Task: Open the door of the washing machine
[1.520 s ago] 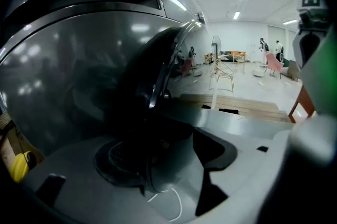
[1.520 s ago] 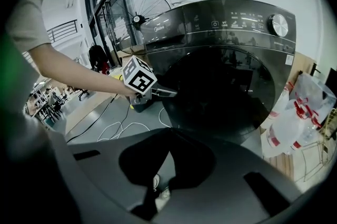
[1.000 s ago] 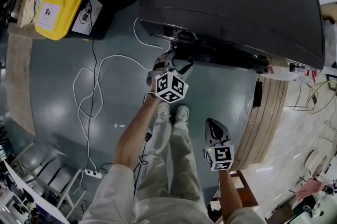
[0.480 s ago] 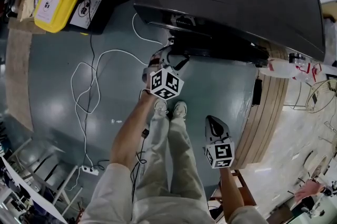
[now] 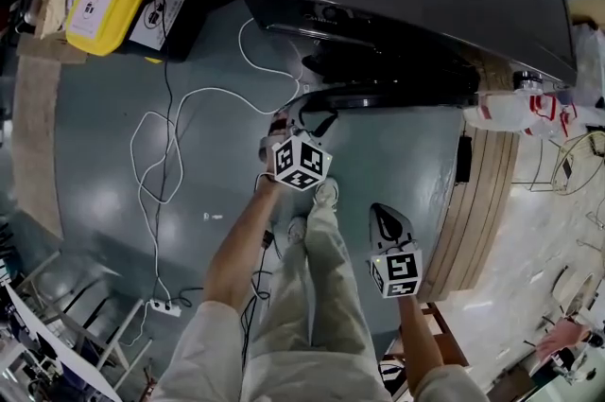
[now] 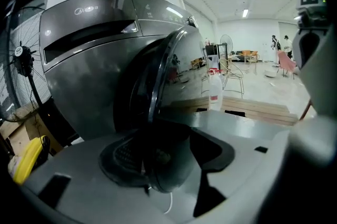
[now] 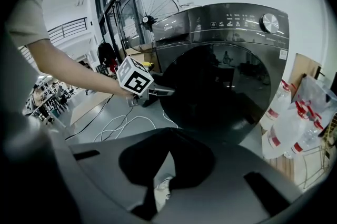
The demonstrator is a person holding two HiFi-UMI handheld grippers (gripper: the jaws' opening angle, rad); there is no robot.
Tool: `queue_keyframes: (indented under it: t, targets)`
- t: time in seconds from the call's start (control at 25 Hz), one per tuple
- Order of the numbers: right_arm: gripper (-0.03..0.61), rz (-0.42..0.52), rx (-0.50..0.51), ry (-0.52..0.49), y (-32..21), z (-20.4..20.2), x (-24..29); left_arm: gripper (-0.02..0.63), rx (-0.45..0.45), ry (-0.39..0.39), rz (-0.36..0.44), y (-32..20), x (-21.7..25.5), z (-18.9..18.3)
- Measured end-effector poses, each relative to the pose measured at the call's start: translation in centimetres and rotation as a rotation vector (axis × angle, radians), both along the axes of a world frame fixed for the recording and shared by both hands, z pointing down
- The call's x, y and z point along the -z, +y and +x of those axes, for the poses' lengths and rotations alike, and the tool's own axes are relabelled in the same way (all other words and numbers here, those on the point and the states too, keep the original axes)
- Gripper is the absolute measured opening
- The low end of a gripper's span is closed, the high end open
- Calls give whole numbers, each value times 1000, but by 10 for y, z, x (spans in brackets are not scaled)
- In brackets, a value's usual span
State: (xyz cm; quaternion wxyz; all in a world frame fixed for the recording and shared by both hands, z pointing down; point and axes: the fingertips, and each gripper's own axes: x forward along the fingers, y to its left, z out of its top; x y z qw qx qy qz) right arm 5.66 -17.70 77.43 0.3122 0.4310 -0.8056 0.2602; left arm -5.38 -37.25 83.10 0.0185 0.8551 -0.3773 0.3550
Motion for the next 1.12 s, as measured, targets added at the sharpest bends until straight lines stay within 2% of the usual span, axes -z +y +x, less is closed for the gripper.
queue_keyframes:
  t: [0.28,0.76,1.12]
  targets:
    - [-2,9,-38,-11,40,-8,7,239,-24,-15,-31,45,2,5]
    - [-2,28,-113,-5,118,-9,18,215,-168,-21,-102,147,6,34]
    - [-2,26,-228,13,171,24,27,229,-223,23,-180,212,8,76]
